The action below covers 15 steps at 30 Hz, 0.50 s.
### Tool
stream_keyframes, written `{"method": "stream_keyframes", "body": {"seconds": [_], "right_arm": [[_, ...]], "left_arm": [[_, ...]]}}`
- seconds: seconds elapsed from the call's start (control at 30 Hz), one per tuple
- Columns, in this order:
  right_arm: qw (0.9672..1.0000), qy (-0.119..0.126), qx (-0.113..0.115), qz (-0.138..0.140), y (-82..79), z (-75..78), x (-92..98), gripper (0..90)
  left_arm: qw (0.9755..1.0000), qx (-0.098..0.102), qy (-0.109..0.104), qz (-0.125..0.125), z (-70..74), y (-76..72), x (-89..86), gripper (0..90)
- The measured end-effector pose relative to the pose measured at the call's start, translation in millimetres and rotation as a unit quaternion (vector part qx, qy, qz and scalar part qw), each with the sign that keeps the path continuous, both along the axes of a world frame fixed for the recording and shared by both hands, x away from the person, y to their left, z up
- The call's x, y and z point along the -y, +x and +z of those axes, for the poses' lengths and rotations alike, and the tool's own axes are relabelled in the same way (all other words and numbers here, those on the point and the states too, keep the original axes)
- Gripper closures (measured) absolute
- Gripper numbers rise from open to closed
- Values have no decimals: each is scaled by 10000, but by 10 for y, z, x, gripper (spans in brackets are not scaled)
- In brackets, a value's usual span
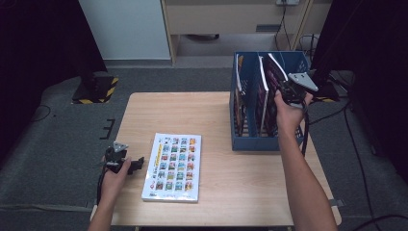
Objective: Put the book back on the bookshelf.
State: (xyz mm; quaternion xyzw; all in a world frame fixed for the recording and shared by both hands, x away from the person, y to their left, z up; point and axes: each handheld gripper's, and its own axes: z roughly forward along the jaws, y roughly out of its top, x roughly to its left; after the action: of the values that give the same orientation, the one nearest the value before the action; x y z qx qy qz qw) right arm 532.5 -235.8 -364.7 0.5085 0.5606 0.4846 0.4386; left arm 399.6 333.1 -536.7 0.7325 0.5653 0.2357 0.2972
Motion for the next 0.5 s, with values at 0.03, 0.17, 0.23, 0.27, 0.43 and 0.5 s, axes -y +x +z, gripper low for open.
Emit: {"method": "stream_keyframes", "body": {"seconds": [0.03,0.17,0.23,0.27,0.43,0.5], "right_arm": [[10000,11,1,-22,9,-12,-5,840],[10000,37,-53,8,38,-51,-29,840],[9999,60,-74,33,39,-72,-45,840],[9999,74,-88,55,39,-87,-54,840],[9997,158,-42,157,28,-132,-89,836],[9997,129,-48,212,19,-133,-105,833]], "left_arm": [[10000,1,-2,0,0,0,0,13],[10000,1,-1,-1,0,0,0,13],[10000,1,-1,-3,0,1,0,13],[10000,2,0,-4,0,1,0,13],[10000,3,0,-3,0,-1,1,14],[10000,3,-1,-3,0,-1,1,14]]}}
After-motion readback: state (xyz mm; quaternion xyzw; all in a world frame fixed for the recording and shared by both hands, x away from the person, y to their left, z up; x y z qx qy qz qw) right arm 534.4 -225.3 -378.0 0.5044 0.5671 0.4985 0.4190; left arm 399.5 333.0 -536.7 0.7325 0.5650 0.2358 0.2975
